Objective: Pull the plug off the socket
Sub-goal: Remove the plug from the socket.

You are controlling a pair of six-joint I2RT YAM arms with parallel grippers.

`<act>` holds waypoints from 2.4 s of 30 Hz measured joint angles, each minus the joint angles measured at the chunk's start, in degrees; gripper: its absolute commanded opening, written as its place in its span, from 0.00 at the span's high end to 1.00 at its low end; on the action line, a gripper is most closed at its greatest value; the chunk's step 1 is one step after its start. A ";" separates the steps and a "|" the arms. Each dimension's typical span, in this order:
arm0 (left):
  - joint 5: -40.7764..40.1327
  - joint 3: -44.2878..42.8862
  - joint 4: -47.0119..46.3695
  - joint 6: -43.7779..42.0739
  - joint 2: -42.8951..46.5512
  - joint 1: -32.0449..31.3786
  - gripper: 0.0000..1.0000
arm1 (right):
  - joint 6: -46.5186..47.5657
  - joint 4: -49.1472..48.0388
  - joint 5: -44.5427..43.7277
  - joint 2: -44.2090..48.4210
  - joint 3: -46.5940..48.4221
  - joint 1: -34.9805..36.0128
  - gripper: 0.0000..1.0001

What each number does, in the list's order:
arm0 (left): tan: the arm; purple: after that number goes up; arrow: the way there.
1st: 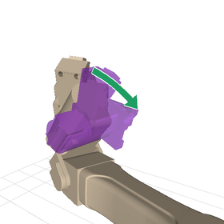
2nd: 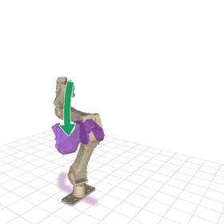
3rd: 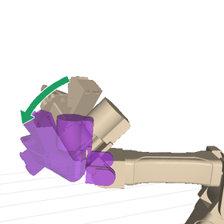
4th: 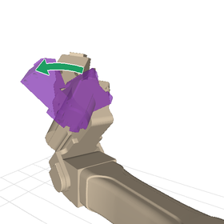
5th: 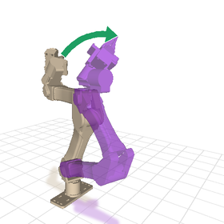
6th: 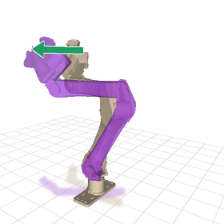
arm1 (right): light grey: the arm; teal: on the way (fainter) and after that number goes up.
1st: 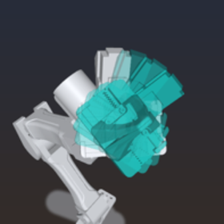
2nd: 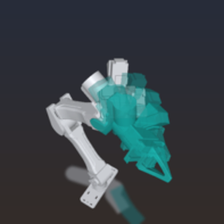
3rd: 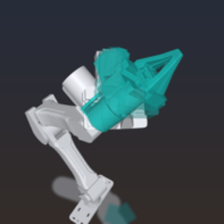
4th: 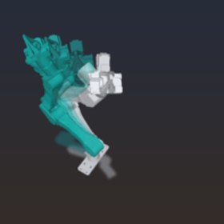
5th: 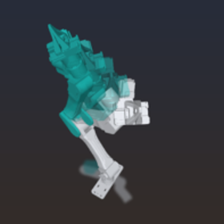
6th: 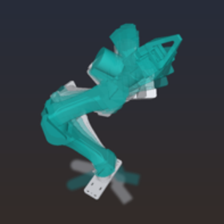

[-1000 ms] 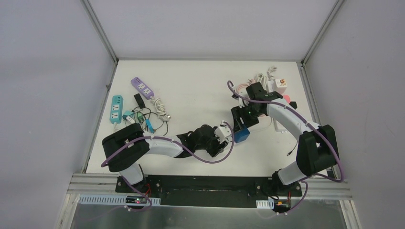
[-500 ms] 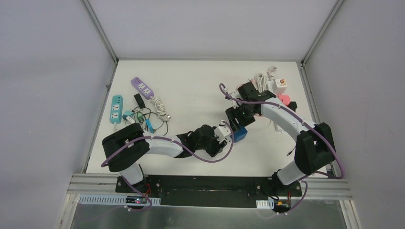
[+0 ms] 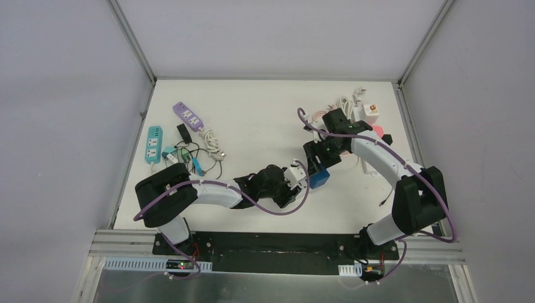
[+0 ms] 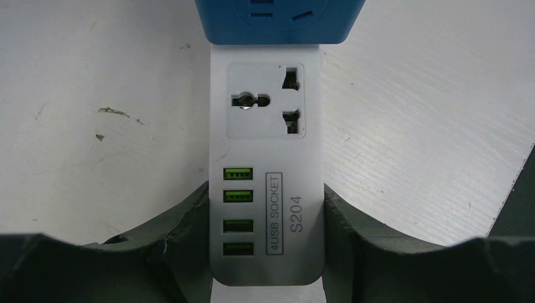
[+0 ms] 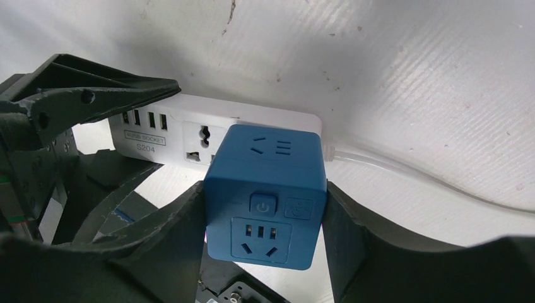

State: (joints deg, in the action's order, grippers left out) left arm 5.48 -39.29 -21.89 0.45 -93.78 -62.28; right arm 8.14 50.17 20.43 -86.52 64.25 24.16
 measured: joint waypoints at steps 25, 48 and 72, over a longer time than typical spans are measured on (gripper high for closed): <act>-0.48 -0.15 0.79 0.20 -0.04 -0.02 1.00 | 1.92 1.03 -2.95 -0.44 1.68 2.60 1.00; -0.90 -0.85 2.19 0.26 -0.76 0.09 1.00 | 2.38 1.07 -8.11 -1.14 3.54 7.17 1.00; 2.29 -2.62 1.27 0.46 -2.73 1.66 1.00 | 3.65 3.10 -8.11 -3.13 6.69 6.23 1.00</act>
State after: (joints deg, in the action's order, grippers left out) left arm 7.77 -41.91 -20.62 0.91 -96.51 -60.62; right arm 11.79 53.28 12.32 -89.65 70.94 30.39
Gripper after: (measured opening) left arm 0.507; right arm 0.618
